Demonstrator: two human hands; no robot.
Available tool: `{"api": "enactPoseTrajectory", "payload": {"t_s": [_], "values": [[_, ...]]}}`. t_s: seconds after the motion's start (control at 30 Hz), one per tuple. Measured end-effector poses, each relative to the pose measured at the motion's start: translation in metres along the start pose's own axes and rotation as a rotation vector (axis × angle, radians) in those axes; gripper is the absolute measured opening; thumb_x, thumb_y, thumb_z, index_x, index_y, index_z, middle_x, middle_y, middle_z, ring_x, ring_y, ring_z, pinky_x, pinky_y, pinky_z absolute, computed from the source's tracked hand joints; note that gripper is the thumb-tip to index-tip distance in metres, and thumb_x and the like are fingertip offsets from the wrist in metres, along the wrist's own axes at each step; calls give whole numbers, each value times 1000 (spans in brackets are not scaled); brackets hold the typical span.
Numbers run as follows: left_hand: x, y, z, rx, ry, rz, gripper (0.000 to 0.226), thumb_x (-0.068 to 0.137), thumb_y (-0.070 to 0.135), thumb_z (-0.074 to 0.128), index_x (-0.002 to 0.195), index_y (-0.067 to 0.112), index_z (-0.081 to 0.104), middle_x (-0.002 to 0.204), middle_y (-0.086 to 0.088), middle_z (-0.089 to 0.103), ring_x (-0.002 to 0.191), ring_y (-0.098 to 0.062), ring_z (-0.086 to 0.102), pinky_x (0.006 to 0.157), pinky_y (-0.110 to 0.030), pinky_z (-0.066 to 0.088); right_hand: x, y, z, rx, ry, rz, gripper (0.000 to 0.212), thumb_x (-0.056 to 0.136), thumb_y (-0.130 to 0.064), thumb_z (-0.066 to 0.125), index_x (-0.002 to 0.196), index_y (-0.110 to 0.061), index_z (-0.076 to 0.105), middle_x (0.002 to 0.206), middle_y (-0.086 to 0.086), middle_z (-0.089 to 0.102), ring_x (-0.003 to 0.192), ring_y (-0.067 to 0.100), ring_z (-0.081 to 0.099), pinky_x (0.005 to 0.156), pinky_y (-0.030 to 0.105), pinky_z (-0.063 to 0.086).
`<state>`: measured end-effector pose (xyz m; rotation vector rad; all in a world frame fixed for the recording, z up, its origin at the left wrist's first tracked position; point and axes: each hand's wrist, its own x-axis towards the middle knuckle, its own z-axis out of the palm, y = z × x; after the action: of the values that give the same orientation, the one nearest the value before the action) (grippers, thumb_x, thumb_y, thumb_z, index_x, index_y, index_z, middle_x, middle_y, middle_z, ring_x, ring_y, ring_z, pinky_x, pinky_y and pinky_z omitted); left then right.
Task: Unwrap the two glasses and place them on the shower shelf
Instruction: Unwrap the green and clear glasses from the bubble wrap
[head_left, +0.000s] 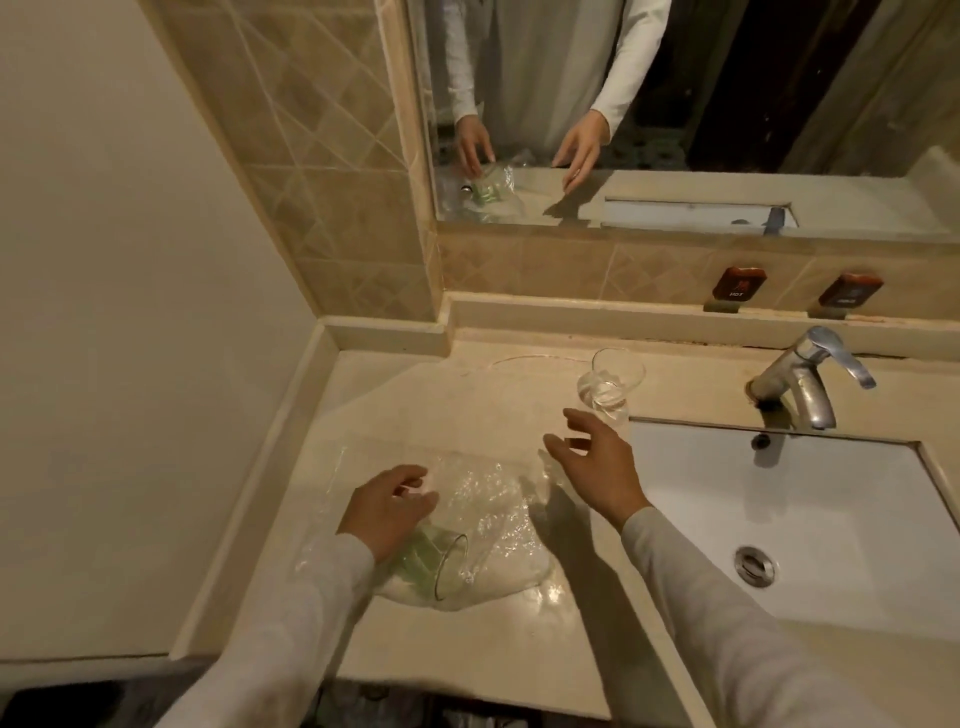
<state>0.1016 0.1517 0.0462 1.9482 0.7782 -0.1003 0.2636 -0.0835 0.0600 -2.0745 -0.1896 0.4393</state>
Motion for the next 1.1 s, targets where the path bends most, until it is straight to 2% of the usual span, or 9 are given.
{"api": "enactPoseTrajectory", "payload": {"t_s": [0.1, 0.23, 0.4, 0.6, 0.67, 0.77, 0.93, 1.0, 1.1], "values": [[-24, -33, 12, -33, 12, 10, 39, 83, 29, 77, 119, 38, 65, 120, 13, 62, 109, -7, 59, 87, -15, 48, -31, 4, 26, -24, -67, 11, 56, 89, -36, 76, 140, -23, 56, 128, -2, 65, 97, 10, 65, 74, 12, 46], [-40, -67, 23, 57, -3, 46, 54, 86, 31, 72, 136, 35, 54, 137, 8, 54, 122, -18, 53, 105, -42, 46, -68, 13, 54, -81, -169, 45, 64, 87, -42, 76, 144, -26, 52, 124, -3, 65, 99, 11, 68, 77, 17, 49], [-50, -96, 31, -4, 98, 114, 52, 85, 35, 74, 132, 25, 56, 130, 5, 56, 115, -17, 56, 97, -30, 45, -108, 26, 73, -107, -149, 116, 66, 90, -51, 70, 147, -28, 47, 122, -3, 67, 93, -2, 64, 74, 10, 44], [-51, -114, 39, -87, 74, 36, 56, 70, 72, 59, 120, 58, 39, 112, 20, 57, 100, -14, 59, 86, -28, 44, -131, 38, 74, -111, -73, 190, 65, 95, -56, 59, 150, -24, 45, 132, 4, 68, 113, 15, 63, 93, 25, 40], [-46, -121, 42, 11, 9, -16, 62, 72, 81, 46, 127, 56, 32, 126, 17, 56, 115, -20, 57, 93, -31, 41, -133, 39, 74, -120, -72, 199, 63, 96, -58, 56, 148, -24, 48, 132, 5, 69, 111, 13, 62, 94, 25, 40], [-36, -130, 49, 300, -90, -111, 79, 84, 80, 22, 154, 43, 16, 165, 6, 17, 152, -16, 13, 121, -43, 7, -132, 39, 71, -132, -76, 192, 60, 97, -60, 53, 144, -23, 54, 134, 4, 68, 113, 14, 62, 95, 26, 41], [-35, -129, 58, 592, -146, -133, 66, 93, 69, 7, 154, 46, -5, 164, 15, -21, 151, -15, -19, 116, -58, -13, -123, 40, 65, -158, -113, 175, 54, 99, -59, 50, 137, -23, 63, 132, 1, 69, 119, 18, 63, 94, 25, 41], [-39, -128, 59, 599, -50, -50, 68, 96, 65, 19, 157, 37, 6, 167, 6, -5, 153, -21, -8, 118, -55, -7, -119, 40, 60, -163, -121, 162, 45, 100, -57, 50, 126, -25, 69, 121, -6, 73, 106, 13, 63, 88, 21, 42], [-48, -124, 61, 205, 150, 99, 67, 93, 49, 52, 152, 24, 34, 149, -7, 42, 138, -29, 39, 115, -48, 31, -111, 41, 52, -173, -108, 138, 27, 101, -54, 49, 108, -37, 69, 90, -29, 66, 89, 5, 61, 76, 10, 40]]}}
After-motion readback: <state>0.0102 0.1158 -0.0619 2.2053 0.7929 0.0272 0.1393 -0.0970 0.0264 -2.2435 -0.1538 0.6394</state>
